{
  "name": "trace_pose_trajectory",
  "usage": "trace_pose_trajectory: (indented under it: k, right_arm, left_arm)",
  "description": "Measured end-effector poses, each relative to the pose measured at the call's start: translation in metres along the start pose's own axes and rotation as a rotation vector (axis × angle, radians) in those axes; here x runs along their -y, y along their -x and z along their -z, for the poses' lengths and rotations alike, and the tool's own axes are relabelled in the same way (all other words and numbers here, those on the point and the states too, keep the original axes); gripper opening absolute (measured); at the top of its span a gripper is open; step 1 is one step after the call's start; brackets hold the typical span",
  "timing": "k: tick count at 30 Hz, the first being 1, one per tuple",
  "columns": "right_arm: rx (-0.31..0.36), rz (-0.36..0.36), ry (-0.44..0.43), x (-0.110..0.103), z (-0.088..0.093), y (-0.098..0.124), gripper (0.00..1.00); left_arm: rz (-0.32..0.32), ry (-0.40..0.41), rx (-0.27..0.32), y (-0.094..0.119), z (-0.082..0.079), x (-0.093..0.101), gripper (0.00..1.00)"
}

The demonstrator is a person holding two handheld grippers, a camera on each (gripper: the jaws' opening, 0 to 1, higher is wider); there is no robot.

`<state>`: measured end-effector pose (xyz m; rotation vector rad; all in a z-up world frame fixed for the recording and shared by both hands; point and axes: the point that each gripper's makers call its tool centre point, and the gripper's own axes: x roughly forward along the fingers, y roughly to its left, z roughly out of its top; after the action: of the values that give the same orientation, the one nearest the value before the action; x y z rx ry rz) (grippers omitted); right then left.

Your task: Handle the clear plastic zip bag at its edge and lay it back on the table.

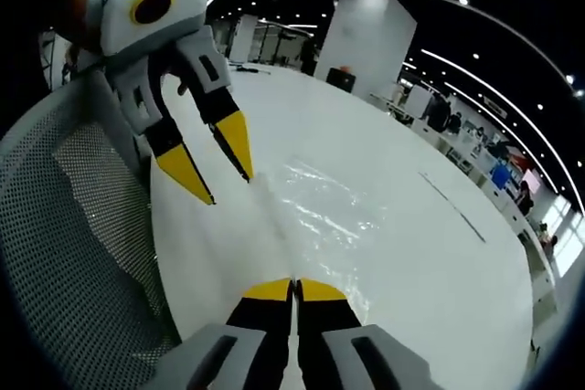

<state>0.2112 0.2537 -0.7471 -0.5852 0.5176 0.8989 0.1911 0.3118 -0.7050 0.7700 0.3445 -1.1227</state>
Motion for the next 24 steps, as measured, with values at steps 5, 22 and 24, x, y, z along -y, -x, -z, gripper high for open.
trace_pose_trajectory:
  k: [5,22,24]
  right_arm:
    - [0.006,0.013,-0.011,0.002,0.000,-0.001,0.00]
    - [0.020,0.030,-0.018,0.002,-0.004,0.001,0.00]
    - [0.018,0.030,-0.015,0.001,-0.004,0.002,0.00]
  left_arm:
    - [0.003,-0.025,0.009,-0.002,-0.008,-0.002,0.15]
    - [0.015,-0.093,0.011,-0.008,-0.022,-0.006,0.16]
    - [0.014,-0.098,0.013,-0.008,-0.023,-0.007,0.17]
